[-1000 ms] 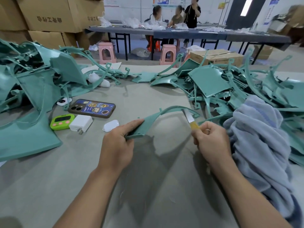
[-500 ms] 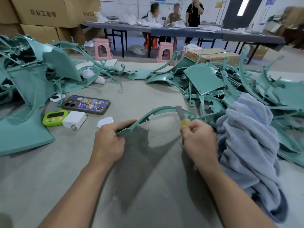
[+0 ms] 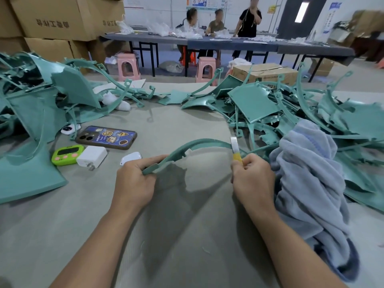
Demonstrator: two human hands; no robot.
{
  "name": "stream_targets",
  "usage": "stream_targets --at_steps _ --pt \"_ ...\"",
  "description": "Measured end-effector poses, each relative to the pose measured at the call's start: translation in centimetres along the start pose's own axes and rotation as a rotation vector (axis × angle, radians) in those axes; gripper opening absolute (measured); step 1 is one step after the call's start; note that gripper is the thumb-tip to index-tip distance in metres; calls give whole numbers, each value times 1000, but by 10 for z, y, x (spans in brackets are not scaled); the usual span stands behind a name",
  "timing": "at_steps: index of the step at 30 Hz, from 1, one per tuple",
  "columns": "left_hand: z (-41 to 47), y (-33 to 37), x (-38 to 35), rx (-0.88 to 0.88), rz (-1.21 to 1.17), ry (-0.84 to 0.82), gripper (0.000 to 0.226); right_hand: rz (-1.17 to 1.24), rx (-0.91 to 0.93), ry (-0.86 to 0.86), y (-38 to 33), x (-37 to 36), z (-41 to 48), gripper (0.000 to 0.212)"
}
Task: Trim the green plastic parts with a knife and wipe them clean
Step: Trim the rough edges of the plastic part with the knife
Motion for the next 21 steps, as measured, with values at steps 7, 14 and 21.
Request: stream_targets --at_steps 7,14,21 --pt "2 -12 1 188 -43 98 19 28 177 -147 -22 -13 -20 24" --pt "-1 -10 0 103 -6 180 13 98 107 -15 -23 2 -24 23" --pt "-1 -14 3 122 92 195 12 -36 14 52 -16 -1 -12 31"
Point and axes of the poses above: each hand's wrist, its own z-axis towards the middle knuckle, its own x-axis out of the back of the hand, y = z × x, the point moved 2 cm from there along z, towards the middle knuckle, and after that the axes turned 3 degrees about z, right-handed, at the moved point
